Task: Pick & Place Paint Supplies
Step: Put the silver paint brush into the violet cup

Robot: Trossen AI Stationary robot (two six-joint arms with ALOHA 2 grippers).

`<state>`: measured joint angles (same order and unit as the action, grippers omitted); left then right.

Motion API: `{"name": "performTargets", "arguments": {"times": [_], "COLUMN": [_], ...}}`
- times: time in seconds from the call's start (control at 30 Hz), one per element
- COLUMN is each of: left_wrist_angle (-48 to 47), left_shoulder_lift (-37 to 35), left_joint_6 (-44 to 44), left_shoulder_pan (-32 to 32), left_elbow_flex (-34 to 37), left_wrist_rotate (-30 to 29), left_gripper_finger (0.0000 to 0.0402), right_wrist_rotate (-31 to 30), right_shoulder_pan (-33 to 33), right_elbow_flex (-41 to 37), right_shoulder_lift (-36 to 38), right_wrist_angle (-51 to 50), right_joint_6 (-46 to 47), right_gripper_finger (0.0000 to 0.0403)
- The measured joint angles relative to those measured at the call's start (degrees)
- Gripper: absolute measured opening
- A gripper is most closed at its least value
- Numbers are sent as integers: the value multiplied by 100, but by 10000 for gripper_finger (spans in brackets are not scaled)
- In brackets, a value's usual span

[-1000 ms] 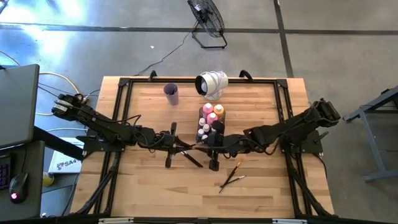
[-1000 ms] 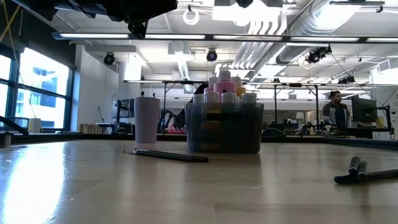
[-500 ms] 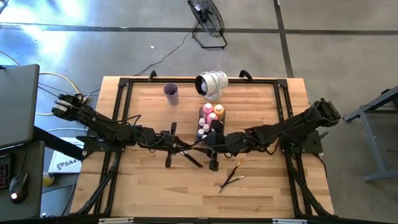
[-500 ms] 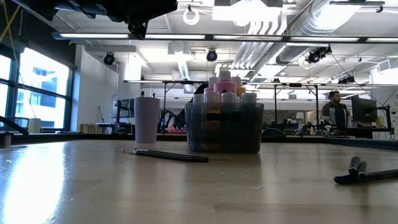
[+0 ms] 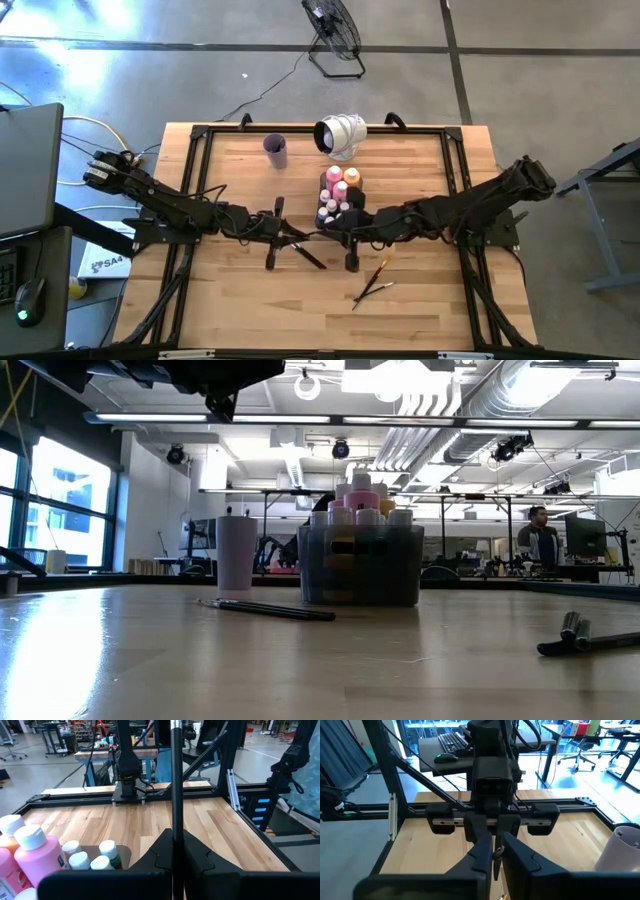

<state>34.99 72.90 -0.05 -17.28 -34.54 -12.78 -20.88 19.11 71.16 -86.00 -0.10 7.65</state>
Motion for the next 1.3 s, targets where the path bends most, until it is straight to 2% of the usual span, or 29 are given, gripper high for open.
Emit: {"name": "performTargets", "arguments": {"times": [0.5, 1.3], "left_wrist_angle": [340, 324], "left_shoulder_lift": [-2, 195], "left_joint_6": [139, 82], "left_shoulder_pan": [2, 2], "left_elbow_flex": [0, -4], "left_wrist_rotate": [60, 125], "left_gripper_finger": [7, 7], "right_wrist_rotate": [-10, 49], "right_shoulder_pan": [0, 1], "right_elbow_flex": [2, -7], "right_shoulder_lift": [0, -2], "right_wrist_angle": [-114, -120], "right_joint_6": [-16, -38], "right_gripper_finger": [32, 29]}}
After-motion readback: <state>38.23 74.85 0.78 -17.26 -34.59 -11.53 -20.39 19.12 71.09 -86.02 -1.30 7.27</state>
